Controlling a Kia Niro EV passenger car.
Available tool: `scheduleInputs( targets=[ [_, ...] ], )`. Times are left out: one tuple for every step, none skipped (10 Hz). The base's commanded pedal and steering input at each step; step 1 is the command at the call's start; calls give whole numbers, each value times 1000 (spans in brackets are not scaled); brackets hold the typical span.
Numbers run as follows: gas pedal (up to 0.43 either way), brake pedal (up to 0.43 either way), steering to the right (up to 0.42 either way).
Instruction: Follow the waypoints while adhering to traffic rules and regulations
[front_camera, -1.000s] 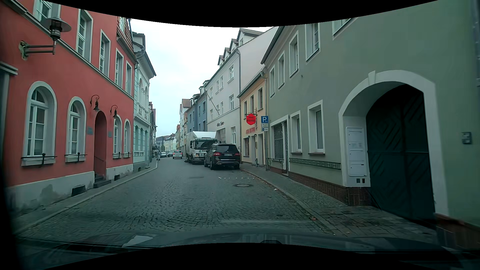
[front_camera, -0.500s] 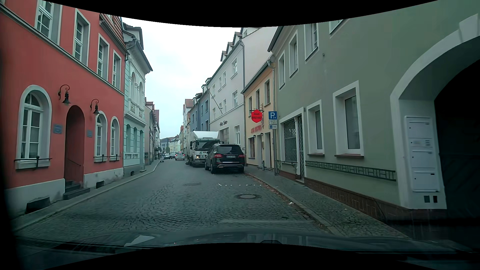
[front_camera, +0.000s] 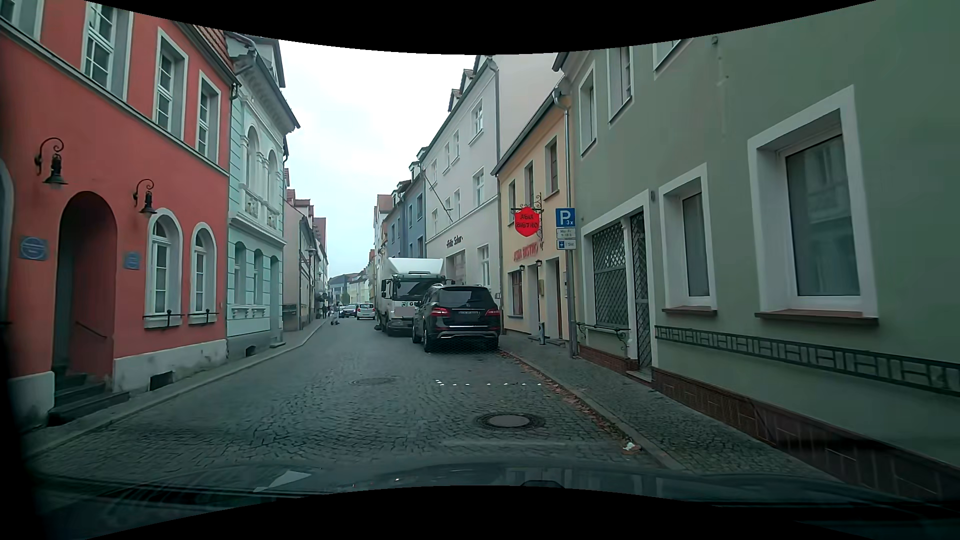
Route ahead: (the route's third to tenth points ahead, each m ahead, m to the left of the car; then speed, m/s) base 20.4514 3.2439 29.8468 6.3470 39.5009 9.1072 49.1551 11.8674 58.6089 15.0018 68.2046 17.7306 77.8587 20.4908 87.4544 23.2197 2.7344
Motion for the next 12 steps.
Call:
scheduleInputs(
  targets=[
    [0,165,-82],
    [0,171,-88],
    [0,177,-93],
    [0,177,-94],
    [0,183,-94],
    [0,177,-94],
    [0,171,-94],
    [0,159,-94],
    [0,152,-94],
    [0,140,-94],
    [0,128,-94],
    [0,116,-96]
  ],
)
